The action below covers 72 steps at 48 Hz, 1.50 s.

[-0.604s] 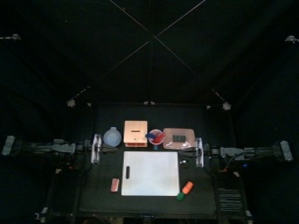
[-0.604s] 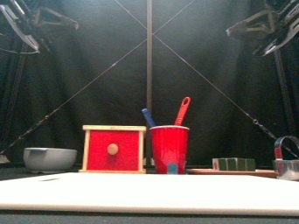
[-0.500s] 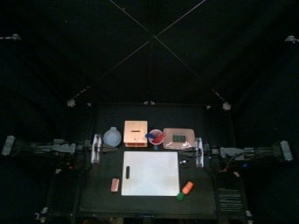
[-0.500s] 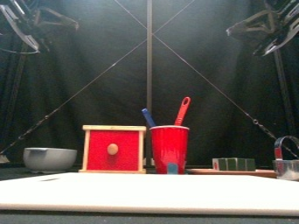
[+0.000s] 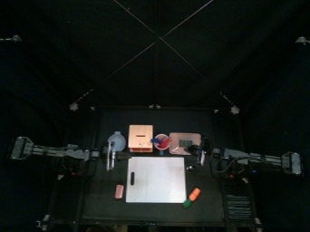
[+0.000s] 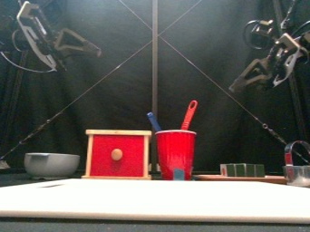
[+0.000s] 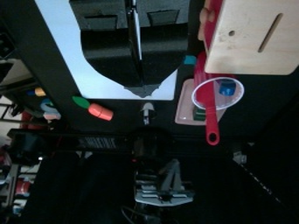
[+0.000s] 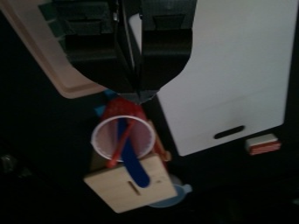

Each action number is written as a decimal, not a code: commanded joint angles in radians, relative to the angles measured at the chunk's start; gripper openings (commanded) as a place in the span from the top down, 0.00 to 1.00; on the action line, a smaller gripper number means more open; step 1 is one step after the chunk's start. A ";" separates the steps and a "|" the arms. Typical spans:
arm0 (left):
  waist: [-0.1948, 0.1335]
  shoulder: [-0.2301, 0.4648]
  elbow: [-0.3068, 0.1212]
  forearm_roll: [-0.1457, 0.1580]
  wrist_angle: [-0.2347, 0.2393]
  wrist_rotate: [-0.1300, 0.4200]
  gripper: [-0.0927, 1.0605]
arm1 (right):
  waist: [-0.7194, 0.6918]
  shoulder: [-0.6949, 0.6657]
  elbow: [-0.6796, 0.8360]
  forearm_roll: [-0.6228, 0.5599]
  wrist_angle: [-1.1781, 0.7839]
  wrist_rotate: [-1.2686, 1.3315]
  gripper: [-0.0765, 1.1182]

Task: Place sushi on board then cut the sushi with the knife then place the pieces on the plate
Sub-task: Place the sushi on the board

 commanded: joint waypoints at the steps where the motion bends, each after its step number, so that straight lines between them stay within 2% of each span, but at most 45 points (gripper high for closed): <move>1: -0.002 0.060 -0.046 0.011 -0.028 0.002 0.95 | -0.069 0.049 -0.087 -0.040 0.112 -0.006 0.86; 6: -0.002 0.109 -0.061 0.015 -0.049 0.002 0.95 | -0.092 0.095 -0.123 -0.100 0.175 -0.008 0.77; 10: -0.002 0.146 -0.077 0.017 -0.055 0.002 0.95 | -0.094 0.135 -0.138 -0.152 0.201 -0.008 0.67; 14: -0.002 0.173 -0.086 0.017 -0.055 0.002 0.95 | -0.092 0.179 -0.146 -0.199 0.204 -0.003 0.51; 21: -0.002 0.209 -0.097 0.017 -0.057 0.002 0.95 | -0.086 0.242 -0.158 -0.213 0.224 -0.008 0.19; 26: -0.002 0.212 -0.100 0.015 -0.057 0.002 0.95 | -0.083 0.272 -0.173 -0.241 0.270 -0.012 0.05; 35: -0.002 0.213 -0.098 0.014 -0.057 0.002 0.95 | -0.077 0.322 -0.206 -0.322 0.377 -0.023 0.08; 42: -0.002 0.212 -0.095 0.012 -0.057 0.000 0.95 | -0.083 0.364 -0.218 -0.324 0.388 -0.086 0.09; 49: 0.000 0.212 -0.095 0.011 -0.057 0.000 0.95 | -0.112 0.411 -0.230 -0.218 0.388 -0.219 0.09; 64: -0.002 0.213 -0.092 0.011 -0.057 -0.003 0.95 | -0.250 0.506 -0.225 0.092 0.348 -0.603 0.09; 72: -0.002 0.212 -0.091 0.000 -0.057 -0.003 0.95 | -0.278 0.557 -0.216 0.181 0.318 -0.709 0.09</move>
